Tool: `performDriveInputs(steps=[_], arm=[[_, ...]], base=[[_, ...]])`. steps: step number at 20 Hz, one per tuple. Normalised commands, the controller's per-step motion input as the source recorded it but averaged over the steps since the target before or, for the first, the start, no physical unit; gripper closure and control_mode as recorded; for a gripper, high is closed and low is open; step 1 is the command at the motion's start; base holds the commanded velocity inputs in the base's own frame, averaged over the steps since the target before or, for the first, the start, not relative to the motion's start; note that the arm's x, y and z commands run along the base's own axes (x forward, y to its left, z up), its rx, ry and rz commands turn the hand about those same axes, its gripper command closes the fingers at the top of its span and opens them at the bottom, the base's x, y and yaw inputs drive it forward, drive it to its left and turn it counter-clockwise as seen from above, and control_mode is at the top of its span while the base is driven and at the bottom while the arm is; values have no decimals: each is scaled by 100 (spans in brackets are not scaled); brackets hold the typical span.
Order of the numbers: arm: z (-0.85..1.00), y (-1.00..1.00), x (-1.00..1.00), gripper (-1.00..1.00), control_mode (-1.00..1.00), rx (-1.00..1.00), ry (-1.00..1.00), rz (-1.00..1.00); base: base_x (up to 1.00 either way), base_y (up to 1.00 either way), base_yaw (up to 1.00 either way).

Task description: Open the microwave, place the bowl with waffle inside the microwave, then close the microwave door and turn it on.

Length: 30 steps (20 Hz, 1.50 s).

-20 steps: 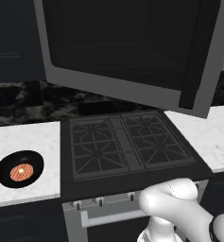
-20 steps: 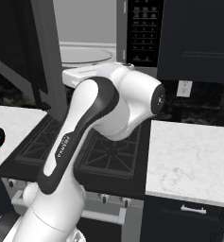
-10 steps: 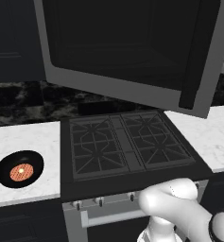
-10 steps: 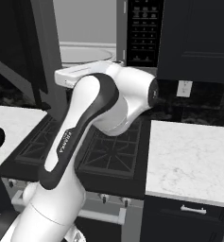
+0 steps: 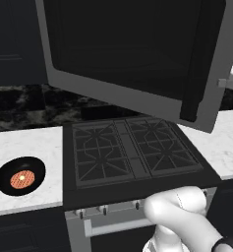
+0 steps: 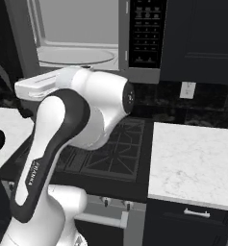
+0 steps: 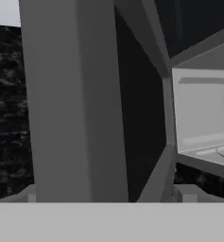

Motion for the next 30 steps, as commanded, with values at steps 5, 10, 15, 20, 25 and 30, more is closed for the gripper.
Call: performDriveInputs(steps=[5,10,15,20,25,30], arm=[[-2,82,-49,-100,-100,-5,-1,4],[-1,88,-22,-100,-100,-3,0,4],[0,89,-16,-100,-100,-2,0,6],[0,86,-17,-100,-100,-2,0,9],[0,76,-20,-100,-100,0,2,15],[0,59,-6,-100,-100,0,6,21]], base=[[0,0,0],[0,0,0],[0,0,0],[0,0,0],[0,0,0],[0,0,0]])
